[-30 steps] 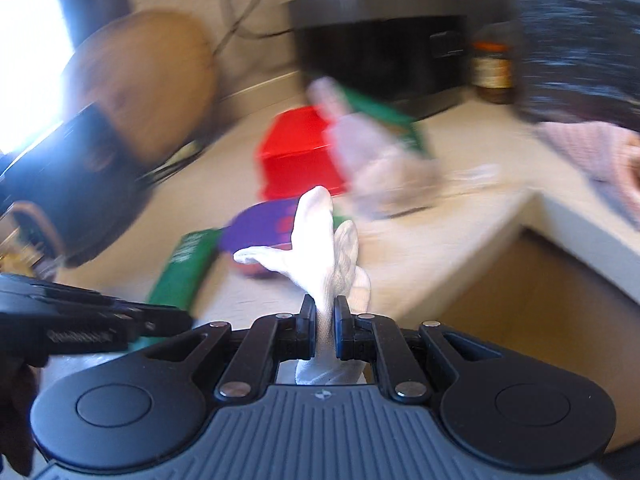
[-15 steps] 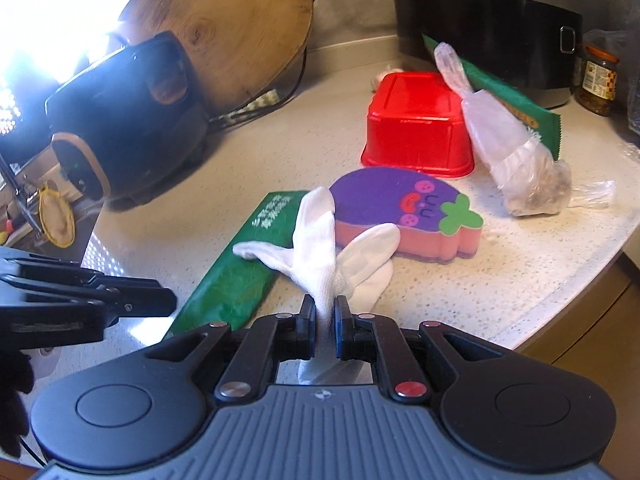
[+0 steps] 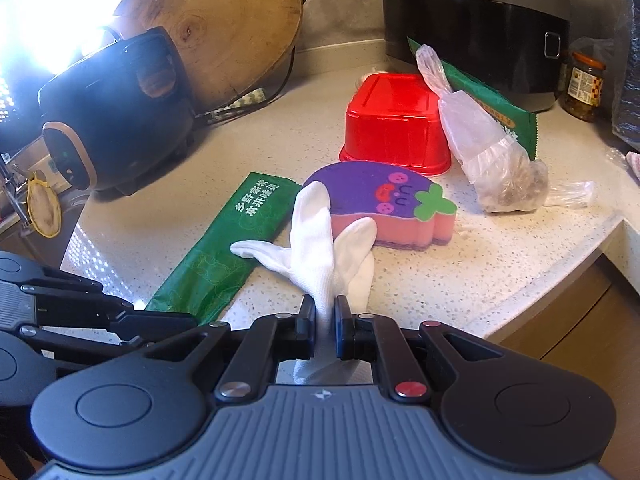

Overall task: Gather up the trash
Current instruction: 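Lift the green packet with the left gripper while the right gripper holds the glove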

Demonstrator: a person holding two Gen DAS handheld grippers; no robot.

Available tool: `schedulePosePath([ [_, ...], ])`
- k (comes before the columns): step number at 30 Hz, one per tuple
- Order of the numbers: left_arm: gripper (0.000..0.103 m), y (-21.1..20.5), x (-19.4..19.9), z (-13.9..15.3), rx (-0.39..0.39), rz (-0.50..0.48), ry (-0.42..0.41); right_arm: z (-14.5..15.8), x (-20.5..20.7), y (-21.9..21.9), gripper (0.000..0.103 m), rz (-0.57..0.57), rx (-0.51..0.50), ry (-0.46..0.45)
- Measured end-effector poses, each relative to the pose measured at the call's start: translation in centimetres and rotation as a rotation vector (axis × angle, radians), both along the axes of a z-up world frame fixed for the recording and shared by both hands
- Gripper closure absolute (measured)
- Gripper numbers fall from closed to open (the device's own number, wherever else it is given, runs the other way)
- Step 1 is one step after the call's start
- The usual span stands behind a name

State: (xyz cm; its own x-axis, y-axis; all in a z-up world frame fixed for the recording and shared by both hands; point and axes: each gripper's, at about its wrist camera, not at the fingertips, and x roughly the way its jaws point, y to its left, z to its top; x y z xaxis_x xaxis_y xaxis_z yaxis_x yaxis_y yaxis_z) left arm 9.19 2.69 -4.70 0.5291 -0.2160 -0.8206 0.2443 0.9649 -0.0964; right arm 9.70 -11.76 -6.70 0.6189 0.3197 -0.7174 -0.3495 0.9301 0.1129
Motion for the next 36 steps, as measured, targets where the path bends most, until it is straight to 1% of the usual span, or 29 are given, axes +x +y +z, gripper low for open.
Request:
schedulePosePath([
  [3,0.081,0.8,0.0,0.2,-0.053,0.024,0.008,0.0,0.1,-0.1,0.094,0.004,0.001,0.0],
  [5,0.081,1.4,-0.6,1.1,-0.08,0.037,-0.028,0.0,0.1,0.1,0.094,0.008,-0.004,-0.004],
  [6,0.081,1.6,-1.0,1.6,-0.065,0.041,-0.059,0.0,0.1,0.1,0.094,0.011,-0.007,-0.005],
  [8,0.081,1.6,-1.4,2.1,0.022,0.048,-0.1,-0.1,0.2,0.2,0.094,0.015,-0.009,-0.006],
  [10,0.08,1.5,-1.3,1.7,0.083,0.047,-0.092,-0.1,0.3,0.4,0.094,0.019,-0.009,-0.007],
  [12,0.08,1.2,-1.1,0.9,0.104,0.048,-0.061,-0.2,0.3,0.4,0.093,0.024,-0.008,-0.009],
  [14,0.077,0.6,-1.3,0.6,0.125,0.037,-0.073,-0.2,0.4,0.5,0.093,0.031,-0.008,-0.011],
  [16,0.074,0.2,-1.2,0.5,0.117,0.034,-0.073,-0.3,0.4,0.5,0.093,0.037,-0.007,-0.015],
  [20,0.065,-0.2,-0.8,0.3,0.054,0.026,-0.071,-0.4,0.2,0.5,0.092,0.049,-0.008,-0.025],
  [22,0.064,-0.5,-0.6,0.3,0.06,0.014,-0.076,-0.4,0.2,0.5,0.092,0.054,-0.01,-0.027],
  [24,0.064,-0.5,-0.4,0.4,0.078,0.028,-0.085,-0.3,0.2,0.4,0.092,0.059,-0.008,-0.026],
  [27,0.063,-0.4,0.2,-0.1,0.15,0.06,-0.093,-0.3,0.2,0.3,0.092,0.064,-0.003,-0.024],
  [28,0.059,-0.2,0.5,-0.3,0.16,0.065,-0.091,-0.3,0.3,0.2,0.092,0.066,-0.002,-0.024],
  [29,0.055,0.0,0.8,-0.4,0.157,0.072,-0.093,-0.3,0.3,0.2,0.092,0.068,-0.003,-0.023],
  [30,0.054,0.2,1.0,-0.4,0.15,0.079,-0.09,-0.3,0.3,0.2,0.092,0.07,-0.005,-0.024],
  [33,0.053,0.8,1.7,-0.5,0.089,0.097,-0.065,-0.1,0.3,0.4,0.091,0.077,-0.022,-0.04],
  [35,0.053,0.3,1.9,-0.6,0.097,0.079,-0.07,0.0,0.3,0.6,0.09,0.079,-0.038,-0.072],
  [36,0.053,0.1,1.8,-0.6,0.092,0.073,-0.075,0.1,0.3,0.7,0.085,0.081,-0.046,-0.087],
])
